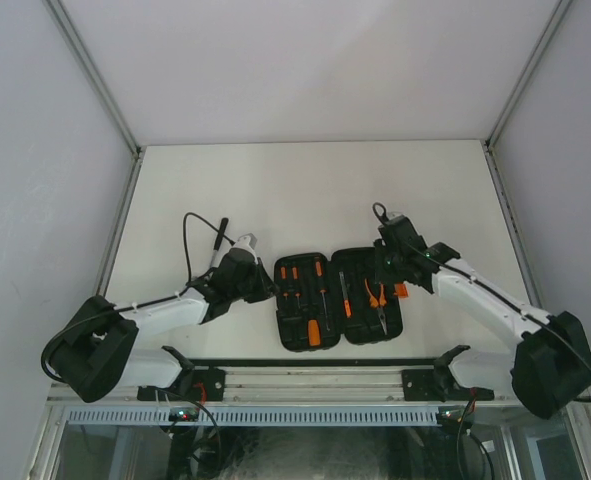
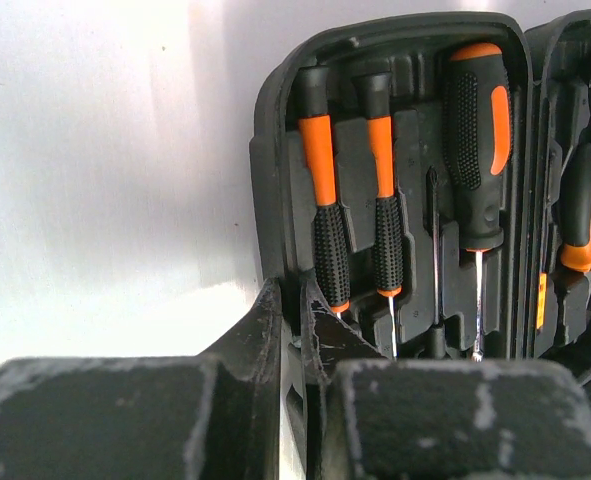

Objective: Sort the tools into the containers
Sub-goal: Adjust the pliers in the storage box.

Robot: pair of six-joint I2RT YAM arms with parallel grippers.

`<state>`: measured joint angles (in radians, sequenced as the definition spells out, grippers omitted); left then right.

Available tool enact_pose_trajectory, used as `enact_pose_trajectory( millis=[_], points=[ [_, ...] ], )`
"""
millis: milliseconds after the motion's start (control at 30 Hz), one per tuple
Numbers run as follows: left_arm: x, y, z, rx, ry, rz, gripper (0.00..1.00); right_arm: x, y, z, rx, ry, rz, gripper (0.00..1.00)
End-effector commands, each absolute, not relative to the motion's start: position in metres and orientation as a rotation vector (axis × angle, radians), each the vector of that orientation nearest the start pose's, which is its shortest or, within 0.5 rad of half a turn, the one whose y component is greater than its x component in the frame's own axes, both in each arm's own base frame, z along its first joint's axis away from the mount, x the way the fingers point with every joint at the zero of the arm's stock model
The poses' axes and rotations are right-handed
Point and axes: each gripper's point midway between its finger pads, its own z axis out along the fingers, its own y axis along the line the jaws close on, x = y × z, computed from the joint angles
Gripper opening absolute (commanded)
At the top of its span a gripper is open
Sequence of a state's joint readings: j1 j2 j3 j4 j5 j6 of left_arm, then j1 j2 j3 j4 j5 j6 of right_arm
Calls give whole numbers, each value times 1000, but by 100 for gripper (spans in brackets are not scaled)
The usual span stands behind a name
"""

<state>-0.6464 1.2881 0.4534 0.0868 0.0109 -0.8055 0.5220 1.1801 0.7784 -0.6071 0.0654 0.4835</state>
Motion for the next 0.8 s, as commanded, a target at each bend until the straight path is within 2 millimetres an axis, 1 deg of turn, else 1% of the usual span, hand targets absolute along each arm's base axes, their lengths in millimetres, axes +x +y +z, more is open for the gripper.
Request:
enact_pose_trajectory(
  millis=[0, 133, 267, 467, 667, 767],
  points=[
    [234, -214, 39, -191, 2423, -710, 0, 247, 164, 87, -160, 2586, 278, 18],
    [234, -214, 39, -191, 2421, -710, 0, 254, 171, 77, -186, 2627, 228, 18],
    [234, -214, 40, -195, 2419, -714, 0, 254, 174, 67, -199, 2665, 188, 18],
    [234, -214, 40, -197, 2417, -715, 0, 247, 169, 53, -202, 2722, 135, 16],
    [234, -214, 40, -194, 2419, -714, 0, 241, 171, 41, -220, 2772, 135, 16],
    [234, -214, 41, -194, 2418, -716, 0, 237, 166, 33, -199, 2817, 93, 14]
  ],
)
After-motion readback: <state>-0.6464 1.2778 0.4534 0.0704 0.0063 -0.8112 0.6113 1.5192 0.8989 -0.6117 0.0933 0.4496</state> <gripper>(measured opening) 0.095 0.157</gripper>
